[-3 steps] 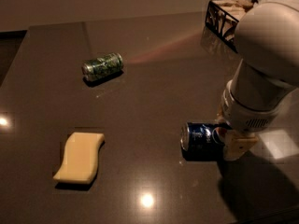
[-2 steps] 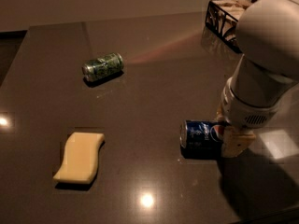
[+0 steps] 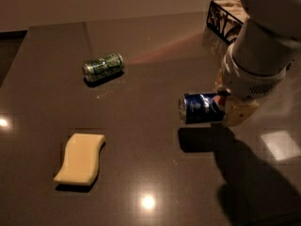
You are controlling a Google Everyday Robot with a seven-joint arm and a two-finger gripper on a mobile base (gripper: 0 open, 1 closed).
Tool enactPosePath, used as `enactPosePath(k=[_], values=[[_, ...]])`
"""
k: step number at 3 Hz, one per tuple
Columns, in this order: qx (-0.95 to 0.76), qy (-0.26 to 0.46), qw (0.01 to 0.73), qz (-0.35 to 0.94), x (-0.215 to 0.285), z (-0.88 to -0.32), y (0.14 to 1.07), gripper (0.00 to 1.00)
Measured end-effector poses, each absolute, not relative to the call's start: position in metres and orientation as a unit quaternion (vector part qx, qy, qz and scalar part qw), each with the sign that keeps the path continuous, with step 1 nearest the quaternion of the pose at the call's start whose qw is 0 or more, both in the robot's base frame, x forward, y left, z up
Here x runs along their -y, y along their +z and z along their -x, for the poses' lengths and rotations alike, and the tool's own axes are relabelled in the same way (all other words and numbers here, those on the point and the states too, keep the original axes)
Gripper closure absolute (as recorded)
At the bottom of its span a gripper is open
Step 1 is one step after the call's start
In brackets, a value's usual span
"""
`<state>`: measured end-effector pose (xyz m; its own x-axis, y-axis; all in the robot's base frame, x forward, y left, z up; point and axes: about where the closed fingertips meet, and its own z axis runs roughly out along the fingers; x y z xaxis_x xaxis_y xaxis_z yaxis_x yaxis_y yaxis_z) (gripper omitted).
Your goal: Place pepsi can upright
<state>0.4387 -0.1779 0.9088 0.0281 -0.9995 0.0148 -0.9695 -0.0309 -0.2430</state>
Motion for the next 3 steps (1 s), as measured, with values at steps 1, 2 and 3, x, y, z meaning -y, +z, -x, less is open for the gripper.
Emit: enactPosePath(k=[1,2,3], values=[[-0.620,-0.137,0.113,0.764,0.169,-0.468,0.946,1.00],[-0.544,-0.168,0.133,0.811,0.164,-0.502,0.973,1.00],[-0.469,-0.203,0.147,0.847,0.164,-0.531,0.986,1.00]])
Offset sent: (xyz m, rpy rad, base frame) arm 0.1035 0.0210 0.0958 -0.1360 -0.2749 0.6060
